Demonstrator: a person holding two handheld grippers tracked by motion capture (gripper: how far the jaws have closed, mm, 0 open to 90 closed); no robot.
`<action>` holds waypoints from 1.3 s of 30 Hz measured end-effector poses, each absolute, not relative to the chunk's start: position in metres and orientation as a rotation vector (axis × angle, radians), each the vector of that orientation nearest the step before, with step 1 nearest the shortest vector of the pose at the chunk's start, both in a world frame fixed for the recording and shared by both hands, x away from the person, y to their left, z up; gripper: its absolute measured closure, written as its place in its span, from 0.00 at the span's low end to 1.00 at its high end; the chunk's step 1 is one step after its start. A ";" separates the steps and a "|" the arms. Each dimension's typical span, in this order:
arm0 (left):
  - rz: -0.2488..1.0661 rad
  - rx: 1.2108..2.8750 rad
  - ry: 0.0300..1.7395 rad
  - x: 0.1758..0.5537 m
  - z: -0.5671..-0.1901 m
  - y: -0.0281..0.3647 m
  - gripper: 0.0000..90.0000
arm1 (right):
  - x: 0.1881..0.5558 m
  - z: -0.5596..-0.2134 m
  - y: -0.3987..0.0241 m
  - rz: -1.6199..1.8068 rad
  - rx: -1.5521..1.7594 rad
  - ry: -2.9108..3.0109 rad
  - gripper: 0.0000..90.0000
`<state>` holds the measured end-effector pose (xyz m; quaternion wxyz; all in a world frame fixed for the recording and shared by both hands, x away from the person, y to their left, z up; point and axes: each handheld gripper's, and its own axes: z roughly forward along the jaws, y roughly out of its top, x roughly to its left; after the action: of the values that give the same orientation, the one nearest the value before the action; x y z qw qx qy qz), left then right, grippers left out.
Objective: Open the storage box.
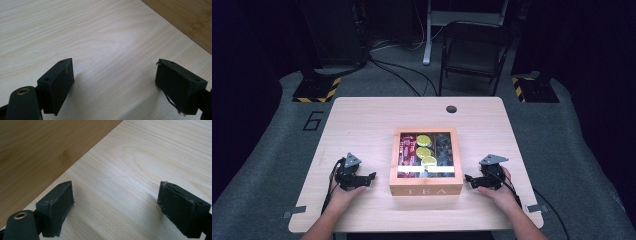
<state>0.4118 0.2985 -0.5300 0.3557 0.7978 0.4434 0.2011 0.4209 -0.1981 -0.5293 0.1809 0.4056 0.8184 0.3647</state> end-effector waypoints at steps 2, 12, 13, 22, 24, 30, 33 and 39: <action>0.520 2.061 1.146 0.412 -0.530 0.299 0.17 | 0.421 -0.529 -0.198 1.023 1.148 2.320 0.14; 0.523 2.060 1.148 0.411 -0.530 0.298 0.18 | 0.421 -0.528 -0.199 1.022 1.147 2.333 0.14; 0.523 2.059 1.148 0.411 -0.530 0.298 0.18 | 0.421 -0.528 -0.199 1.022 1.147 2.333 0.14; 0.513 2.062 1.160 0.410 -0.529 0.298 0.18 | 0.421 -0.528 -0.199 1.025 1.154 2.326 0.16; 0.516 2.062 1.162 0.410 -0.529 0.297 0.18 | 0.420 -0.528 -0.199 1.027 1.163 2.318 0.17; 0.529 2.051 1.174 0.408 -0.529 0.295 0.20 | 0.420 -0.528 -0.201 1.035 1.151 2.305 0.22; 0.523 2.059 1.194 0.407 -0.526 0.294 0.24 | 0.419 -0.526 -0.202 1.023 1.172 2.303 0.27; 0.486 2.035 1.200 0.406 -0.524 0.296 0.31 | 0.418 -0.522 -0.206 1.007 1.154 2.320 0.31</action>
<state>0.4062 0.2959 -0.5237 0.3568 0.7883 0.4646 0.1882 0.4176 -0.2056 -0.5223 0.1800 0.4085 0.8209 0.3562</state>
